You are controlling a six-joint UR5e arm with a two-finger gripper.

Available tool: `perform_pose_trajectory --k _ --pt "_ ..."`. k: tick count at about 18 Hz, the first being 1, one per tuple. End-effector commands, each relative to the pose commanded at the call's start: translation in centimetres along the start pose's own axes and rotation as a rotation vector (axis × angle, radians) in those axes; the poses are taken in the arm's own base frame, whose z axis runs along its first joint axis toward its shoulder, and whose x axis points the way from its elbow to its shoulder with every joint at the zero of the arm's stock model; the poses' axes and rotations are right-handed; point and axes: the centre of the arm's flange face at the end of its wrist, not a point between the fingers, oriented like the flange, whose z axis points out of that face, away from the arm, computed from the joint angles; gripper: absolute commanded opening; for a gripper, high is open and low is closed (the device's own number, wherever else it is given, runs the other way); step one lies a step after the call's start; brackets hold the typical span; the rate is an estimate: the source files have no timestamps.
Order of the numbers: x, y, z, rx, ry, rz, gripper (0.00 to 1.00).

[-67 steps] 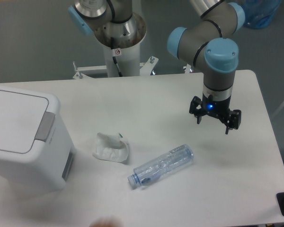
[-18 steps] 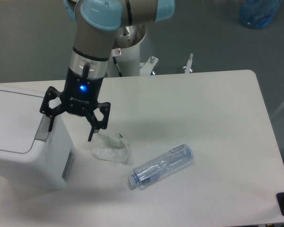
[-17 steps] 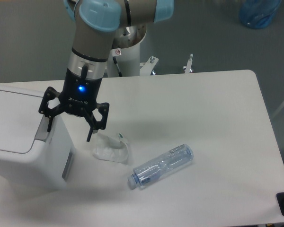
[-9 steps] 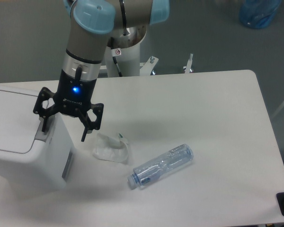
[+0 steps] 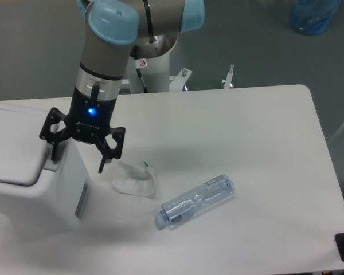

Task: Open the trash can
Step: 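Push the bin lid open with the gripper and lift away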

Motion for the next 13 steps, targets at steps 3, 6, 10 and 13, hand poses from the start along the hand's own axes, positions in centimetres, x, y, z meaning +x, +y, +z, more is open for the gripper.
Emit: perform_pose_trajectory --k 3,6,10,13 --pt "0.2 0.0 -0.4 0.007 -0.001 0.002 1.0" --pt "0.2 -0.4 -1.6 0.027 -0.009 0.007 1.0" --pt "-4.0 -0.4 -3.4 0.049 -0.076 -0.034 1.0" --pt "-7.5 0.8 -3.5 0.012 -0.178 -0.01 1.0"
